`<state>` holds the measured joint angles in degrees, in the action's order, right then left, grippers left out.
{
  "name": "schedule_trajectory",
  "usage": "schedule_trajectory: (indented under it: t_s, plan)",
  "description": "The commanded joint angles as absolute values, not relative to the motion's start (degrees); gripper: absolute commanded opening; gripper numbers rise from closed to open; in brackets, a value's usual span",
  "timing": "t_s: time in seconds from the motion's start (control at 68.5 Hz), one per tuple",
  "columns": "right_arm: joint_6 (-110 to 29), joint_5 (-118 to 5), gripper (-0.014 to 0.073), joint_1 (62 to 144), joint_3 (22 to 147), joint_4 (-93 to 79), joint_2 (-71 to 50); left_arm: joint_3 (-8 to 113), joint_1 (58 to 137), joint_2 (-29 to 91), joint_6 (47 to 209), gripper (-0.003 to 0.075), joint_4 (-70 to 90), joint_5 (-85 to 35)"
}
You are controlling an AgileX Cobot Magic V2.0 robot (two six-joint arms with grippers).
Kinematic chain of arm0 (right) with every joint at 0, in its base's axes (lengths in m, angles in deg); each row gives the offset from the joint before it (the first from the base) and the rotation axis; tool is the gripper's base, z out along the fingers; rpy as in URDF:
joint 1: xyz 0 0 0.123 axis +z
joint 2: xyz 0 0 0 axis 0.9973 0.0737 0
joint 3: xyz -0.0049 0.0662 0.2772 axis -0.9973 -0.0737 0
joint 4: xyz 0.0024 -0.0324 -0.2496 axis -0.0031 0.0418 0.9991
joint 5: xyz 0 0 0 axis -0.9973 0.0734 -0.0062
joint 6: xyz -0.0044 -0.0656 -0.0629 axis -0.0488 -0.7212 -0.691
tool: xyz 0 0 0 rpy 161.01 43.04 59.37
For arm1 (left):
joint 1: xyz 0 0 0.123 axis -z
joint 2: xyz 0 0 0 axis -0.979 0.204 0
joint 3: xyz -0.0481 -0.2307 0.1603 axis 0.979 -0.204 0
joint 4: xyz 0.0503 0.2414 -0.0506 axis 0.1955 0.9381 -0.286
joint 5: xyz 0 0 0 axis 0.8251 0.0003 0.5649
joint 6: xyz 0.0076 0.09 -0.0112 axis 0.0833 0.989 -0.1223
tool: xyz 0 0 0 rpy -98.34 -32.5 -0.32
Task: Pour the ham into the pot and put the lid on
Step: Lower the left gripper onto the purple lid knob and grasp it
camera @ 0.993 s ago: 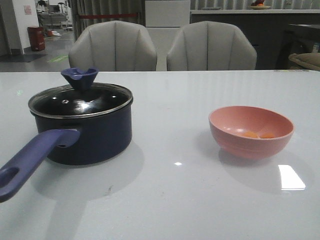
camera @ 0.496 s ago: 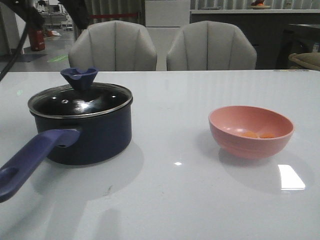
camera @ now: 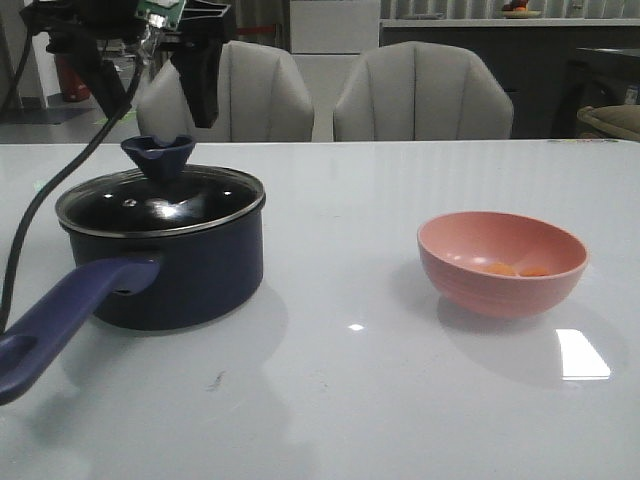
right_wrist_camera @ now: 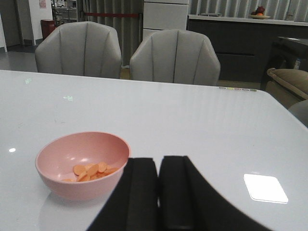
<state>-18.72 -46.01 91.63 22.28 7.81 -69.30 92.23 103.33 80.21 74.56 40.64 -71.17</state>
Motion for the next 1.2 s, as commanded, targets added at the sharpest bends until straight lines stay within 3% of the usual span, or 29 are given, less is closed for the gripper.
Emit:
schedule_trajectory:
  t_s: [0.0, 0.453, 0.54, 0.642, 0.788, 1.182]
  plan:
    - [-18.72, -40.91, 0.0146, 91.21, 22.59, 8.45, -70.5, 94.15, 103.71, 78.34, 73.05, 0.0587, 41.17, -70.83]
    - [-18.72, -40.91, 0.0146, 91.21, 22.59, 8.45, -70.5, 94.23, 103.71, 81.73, 72.07, 0.0577, 39.82, -72.04]
    - [-18.72, -40.91, 0.0146, 91.21, 22.59, 8.45, -70.5, 94.39, 103.71, 81.73, 72.07, 0.0519, 39.82, -72.03]
    - [-18.72, -40.91, 0.0146, 91.21, 22.59, 8.45, -70.5, 94.39, 103.71, 81.73, 72.07, 0.0387, 39.82, -72.13]
    - [-18.72, -40.91, 0.0146, 91.21, 22.59, 8.45, -70.5, 94.39, 103.71, 81.73, 72.07, 0.0266, 39.82, -72.13]
    - [-18.72, -40.91, 0.0146, 91.21, 22.59, 8.45, -70.5, 94.39, 103.71, 76.35, 72.07, 0.0245, 41.18, -71.96]
